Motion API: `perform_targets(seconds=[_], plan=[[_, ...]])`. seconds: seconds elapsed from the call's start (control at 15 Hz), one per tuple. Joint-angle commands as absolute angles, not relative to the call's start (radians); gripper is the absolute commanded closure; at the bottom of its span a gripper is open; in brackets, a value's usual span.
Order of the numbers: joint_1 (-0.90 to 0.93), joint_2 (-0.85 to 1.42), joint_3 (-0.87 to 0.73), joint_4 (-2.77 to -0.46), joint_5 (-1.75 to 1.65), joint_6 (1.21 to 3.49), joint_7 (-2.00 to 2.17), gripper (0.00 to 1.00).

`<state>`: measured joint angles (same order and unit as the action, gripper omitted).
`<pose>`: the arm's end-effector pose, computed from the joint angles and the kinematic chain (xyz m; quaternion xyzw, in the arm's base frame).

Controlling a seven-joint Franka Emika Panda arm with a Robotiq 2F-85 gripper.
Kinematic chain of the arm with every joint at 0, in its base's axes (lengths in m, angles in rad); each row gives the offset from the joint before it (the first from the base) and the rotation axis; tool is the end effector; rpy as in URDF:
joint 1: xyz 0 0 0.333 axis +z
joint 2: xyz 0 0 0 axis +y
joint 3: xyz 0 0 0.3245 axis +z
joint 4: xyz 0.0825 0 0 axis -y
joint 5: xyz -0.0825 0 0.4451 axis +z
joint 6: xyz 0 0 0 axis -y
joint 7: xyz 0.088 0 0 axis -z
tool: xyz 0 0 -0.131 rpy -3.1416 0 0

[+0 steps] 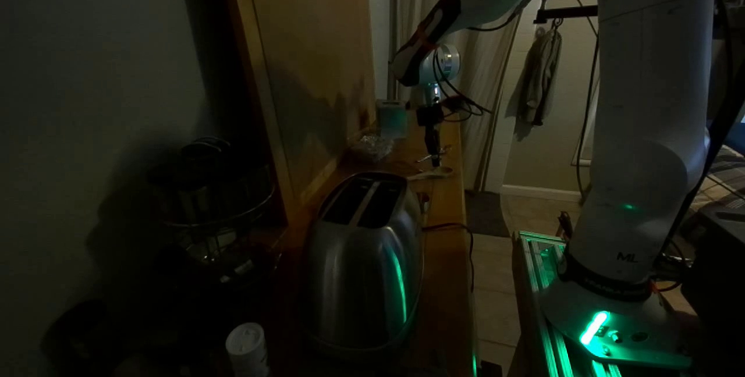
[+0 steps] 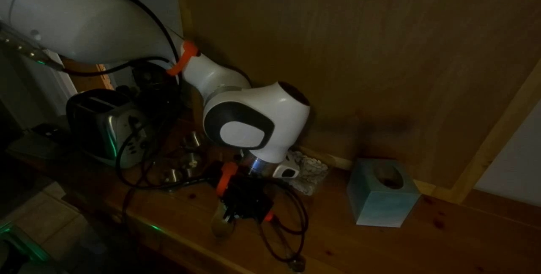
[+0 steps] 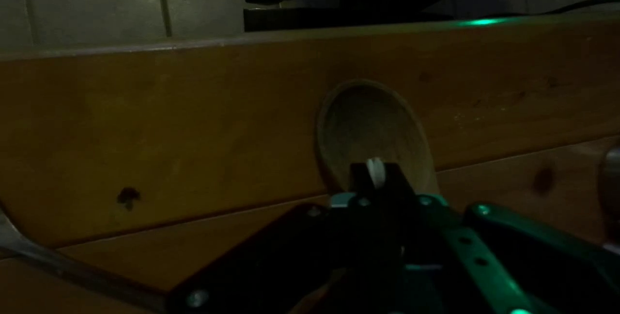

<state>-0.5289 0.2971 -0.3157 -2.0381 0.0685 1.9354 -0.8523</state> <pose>0.3907 -0.4341 0.2238 -0.9814 0.0167 0.1386 0.1318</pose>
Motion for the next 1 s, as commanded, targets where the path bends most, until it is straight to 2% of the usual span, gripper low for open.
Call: perform_targets(seconds=[0.0, 0.53, 0.67, 0.93], plan=[[-0.520, 0.275, -0.322, -2.067, 0.058, 1.955, -0.856, 0.59], [-0.513, 0.257, -0.318, -2.077, 0.059, 1.943, -0.862, 0.04], [-0.505, 0.239, -0.313, -2.094, 0.058, 1.947, -0.868, 0.00], [-0.478, 0.190, -0.307, -2.146, 0.054, 1.964, -0.883, 0.00]])
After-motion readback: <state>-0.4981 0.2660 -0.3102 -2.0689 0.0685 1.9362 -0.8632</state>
